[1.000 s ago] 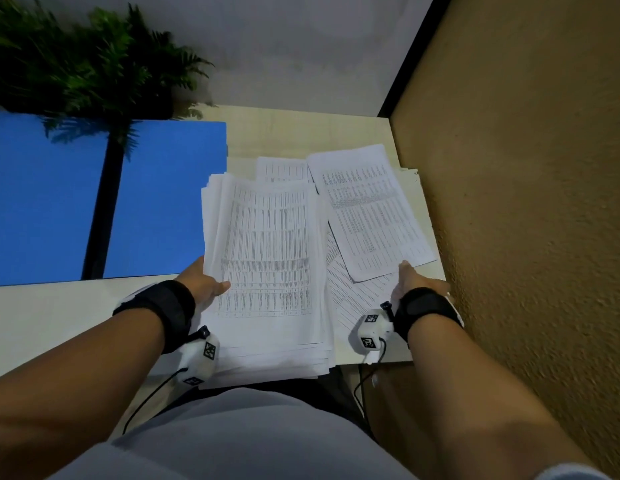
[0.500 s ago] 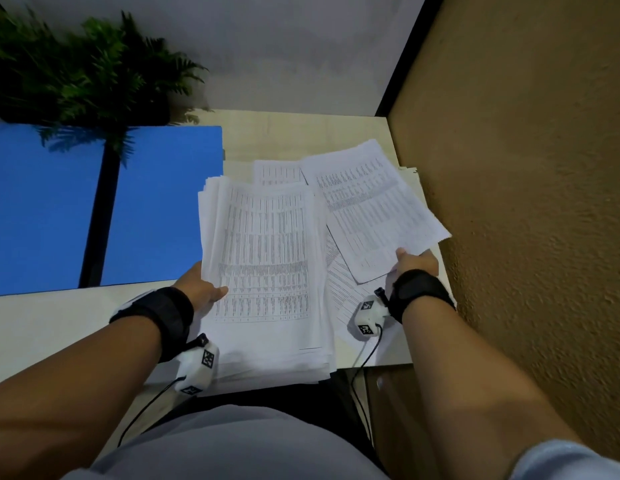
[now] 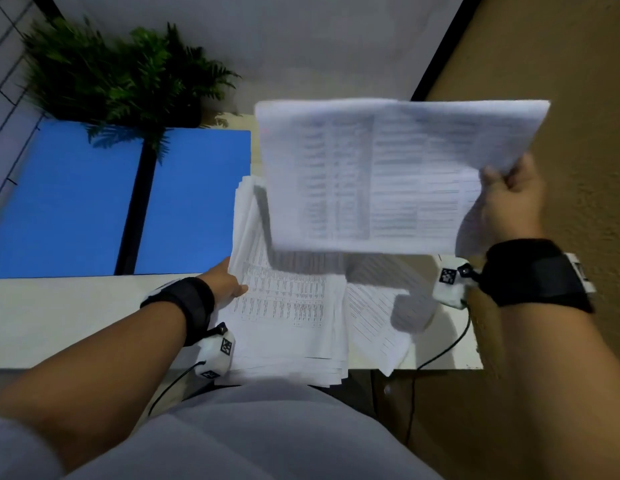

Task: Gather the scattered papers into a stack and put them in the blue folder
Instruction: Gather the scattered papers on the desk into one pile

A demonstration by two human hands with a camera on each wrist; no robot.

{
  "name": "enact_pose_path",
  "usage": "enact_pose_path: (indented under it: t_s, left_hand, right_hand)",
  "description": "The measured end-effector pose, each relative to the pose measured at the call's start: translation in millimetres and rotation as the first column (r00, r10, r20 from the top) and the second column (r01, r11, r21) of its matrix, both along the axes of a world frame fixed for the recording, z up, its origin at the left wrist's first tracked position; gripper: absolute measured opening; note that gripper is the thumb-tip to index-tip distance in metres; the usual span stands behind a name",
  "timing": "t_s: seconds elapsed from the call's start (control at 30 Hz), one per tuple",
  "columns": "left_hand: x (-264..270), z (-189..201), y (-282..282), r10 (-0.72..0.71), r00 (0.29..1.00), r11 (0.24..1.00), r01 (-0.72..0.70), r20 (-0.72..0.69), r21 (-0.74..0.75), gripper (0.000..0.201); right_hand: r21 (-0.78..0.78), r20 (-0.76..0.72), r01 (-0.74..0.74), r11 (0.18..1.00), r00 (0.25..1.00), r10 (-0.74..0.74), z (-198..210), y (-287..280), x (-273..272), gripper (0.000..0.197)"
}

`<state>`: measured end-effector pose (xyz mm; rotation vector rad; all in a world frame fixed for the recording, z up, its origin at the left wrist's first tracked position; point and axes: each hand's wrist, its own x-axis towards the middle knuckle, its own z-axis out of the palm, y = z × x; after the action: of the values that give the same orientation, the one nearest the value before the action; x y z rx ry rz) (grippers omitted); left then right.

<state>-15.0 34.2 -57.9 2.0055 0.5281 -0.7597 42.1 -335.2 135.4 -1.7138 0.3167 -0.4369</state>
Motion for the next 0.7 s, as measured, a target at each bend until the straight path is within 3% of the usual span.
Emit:
enact_pose_path:
  t_s: [0.07,0.1,0.13,0.2,0.27,0.33,0.4,0.43,0.47,0.53,0.57,0.63,0.67,0.7]
  left_hand:
    - [-1.4,6.2,1.6,0.053,0.999,0.997,-0.053,-0.007,-0.063,0.094]
    - [-1.4,6.6,0.6,0.129,0.991,0.976,-0.131,-0.02,-0.173,0.094]
    - [-2.0,9.6,-0.7,0.213,0.975,0.936,-0.222,-0.062,-0.273,0.082]
    - [-1.3,14.9,1.2,0.315,0.924,0.832,-0.379,-0.217,-0.406,0.053]
    - [0.0,16.4,8.8,0.295,0.905,0.764,-0.416,-0.306,-0.494,0.05]
    - [0.9,13.4,12.8,0.224,0.912,0.762,-0.384,-0.343,-0.522,0.064]
    - [-2.9,9.8,11.1,0.189,0.931,0.85,-0.315,-0.313,-0.422,0.097]
    - [-4.6,6.4,8.0,0.167,0.956,0.906,-0.246,-0.242,-0.346,0.104]
    - [-5.6,1.9,4.7,0.146,0.978,0.952,-0.18,-0.149,-0.246,0.099]
    - [-6.8,-6.1,-1.4,0.083,0.996,0.996,-0.083,-0.019,-0.024,0.072]
    - [-8.0,-8.3,-3.6,0.088,0.996,0.995,-0.089,0.01,0.039,0.059]
    - [-11.8,-6.5,-3.2,0.175,0.984,0.984,-0.176,0.037,0.018,0.048]
    - [-15.5,-4.3,0.4,0.231,0.972,0.972,-0.23,0.043,-0.04,0.047]
    - [-20.1,-4.1,6.5,0.284,0.958,0.955,-0.279,0.033,-0.103,0.046]
  right_hand:
    - [0.065,-0.116,-0.155,0.986,0.98,0.162,-9.9,18.9,10.0,0.038]
    - [0.036,-0.192,-0.245,0.969,0.95,0.248,-19.3,28.7,15.5,0.038]
    - [-0.084,-0.276,-0.341,0.936,0.911,0.307,-34.2,37.4,24.6,0.036]
    - [-0.345,-0.428,-0.518,0.783,0.829,0.36,-58.0,57.3,41.3,0.033]
    - [-0.528,-0.515,-0.626,0.573,0.773,0.37,-73.7,87.8,50.0,0.03]
    - [-0.664,-0.584,-0.67,0.332,0.742,0.328,-84.8,127.9,48.7,0.034]
    - [-0.681,-0.619,-0.692,0.237,0.718,0.318,-97.8,158.5,44.4,0.039]
    - [-0.653,-0.623,-0.712,0.26,0.699,0.35,-107.1,168.8,43.1,0.036]
    - [-0.617,-0.597,-0.72,0.317,0.691,0.408,-116.7,174.6,43.7,0.031]
    - [-0.562,-0.491,-0.694,0.45,0.718,0.494,-128.7,177.4,41.7,0.025]
    - [-0.548,-0.438,-0.652,0.524,0.758,0.484,-132.7,171.7,43.0,0.031]
    - [-0.566,-0.436,-0.532,0.63,0.842,0.319,-141.3,146.9,47.0,0.044]
    - [-0.6,-0.486,-0.471,0.647,0.857,0.174,-147.1,127.2,48.2,0.048]
    - [-0.621,-0.564,-0.435,0.652,0.826,0.014,-153.9,105.4,47.7,0.053]
